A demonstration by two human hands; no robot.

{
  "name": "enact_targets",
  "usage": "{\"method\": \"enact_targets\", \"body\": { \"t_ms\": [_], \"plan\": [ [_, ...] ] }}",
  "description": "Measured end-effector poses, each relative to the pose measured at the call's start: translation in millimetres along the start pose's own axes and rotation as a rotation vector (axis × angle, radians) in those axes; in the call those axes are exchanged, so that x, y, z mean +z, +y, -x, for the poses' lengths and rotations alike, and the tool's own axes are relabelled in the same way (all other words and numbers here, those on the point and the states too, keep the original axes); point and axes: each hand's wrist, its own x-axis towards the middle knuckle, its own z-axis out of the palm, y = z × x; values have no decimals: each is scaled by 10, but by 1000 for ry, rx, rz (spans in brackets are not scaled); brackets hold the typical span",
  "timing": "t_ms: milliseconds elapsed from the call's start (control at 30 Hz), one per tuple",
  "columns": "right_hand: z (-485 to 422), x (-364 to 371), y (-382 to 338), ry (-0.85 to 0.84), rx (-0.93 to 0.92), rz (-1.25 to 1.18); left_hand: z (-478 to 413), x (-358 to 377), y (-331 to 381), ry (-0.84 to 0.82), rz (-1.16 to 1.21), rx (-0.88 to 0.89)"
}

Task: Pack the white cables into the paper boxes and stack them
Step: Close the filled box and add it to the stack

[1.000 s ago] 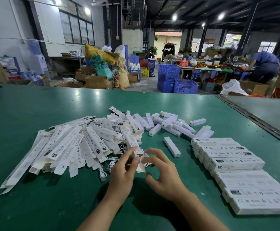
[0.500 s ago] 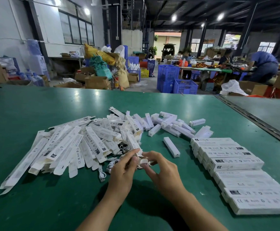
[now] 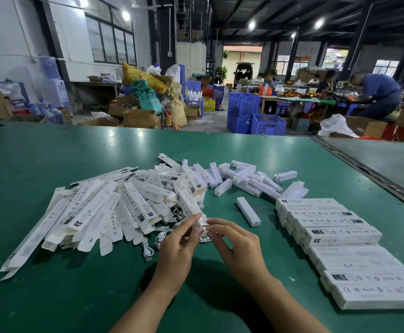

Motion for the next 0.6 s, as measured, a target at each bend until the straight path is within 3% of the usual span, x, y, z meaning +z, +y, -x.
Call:
{"method": "enact_targets", "body": {
  "t_ms": [267, 467, 600],
  "plan": [
    [-7, -10, 9, 13, 23, -9, 4, -12, 49, -50, -35, 5],
    [4, -39, -7, -17, 241, -150, 21, -18, 36, -46, -56, 39],
    [-5, -51, -45, -33, 274, -216, 12, -16, 8, -39, -80, 55]
  ]
}}
